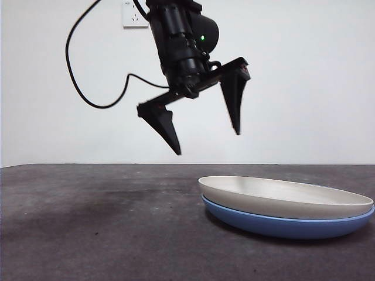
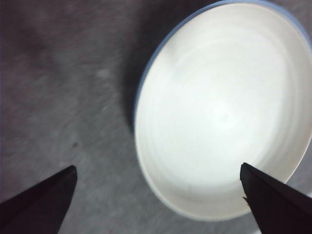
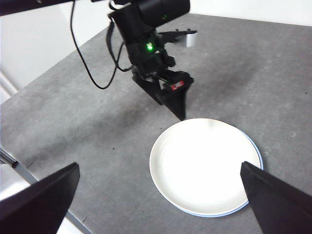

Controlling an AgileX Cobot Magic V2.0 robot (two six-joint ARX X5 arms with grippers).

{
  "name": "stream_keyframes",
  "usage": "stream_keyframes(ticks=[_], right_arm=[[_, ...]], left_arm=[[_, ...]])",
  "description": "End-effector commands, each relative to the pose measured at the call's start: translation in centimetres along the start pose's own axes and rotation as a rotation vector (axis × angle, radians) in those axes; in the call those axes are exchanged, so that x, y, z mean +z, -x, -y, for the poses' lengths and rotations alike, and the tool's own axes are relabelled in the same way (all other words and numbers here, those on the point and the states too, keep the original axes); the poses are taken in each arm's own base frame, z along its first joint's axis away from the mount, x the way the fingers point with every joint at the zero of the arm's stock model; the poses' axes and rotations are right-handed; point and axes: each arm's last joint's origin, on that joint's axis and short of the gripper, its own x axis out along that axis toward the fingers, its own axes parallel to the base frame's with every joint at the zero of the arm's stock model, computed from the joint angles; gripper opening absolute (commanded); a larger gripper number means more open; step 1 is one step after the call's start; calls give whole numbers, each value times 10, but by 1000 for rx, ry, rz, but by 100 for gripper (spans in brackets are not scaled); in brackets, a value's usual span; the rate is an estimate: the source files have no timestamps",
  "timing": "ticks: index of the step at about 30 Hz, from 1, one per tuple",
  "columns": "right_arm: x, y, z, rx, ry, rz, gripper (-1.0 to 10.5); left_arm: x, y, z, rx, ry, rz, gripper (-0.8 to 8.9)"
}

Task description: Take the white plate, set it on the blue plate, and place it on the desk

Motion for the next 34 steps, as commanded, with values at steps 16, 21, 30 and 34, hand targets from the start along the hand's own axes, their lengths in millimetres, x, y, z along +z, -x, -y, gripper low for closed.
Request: stream_keyframes(ticks=[16, 21, 30, 34], right_arm=[[5, 4, 1, -94, -66, 43, 599], [5, 4, 1, -101, -74, 44, 599], [5, 2, 3, -145, -107, 43, 599], [5, -1, 4, -161, -132, 17, 599]], left_arm=[[-134, 207, 30, 83, -218, 476, 545], [-194, 221, 21, 73, -248, 584, 545], [-302, 203, -7, 46, -278, 753, 545], [-340, 204, -14, 29, -295, 855, 545]])
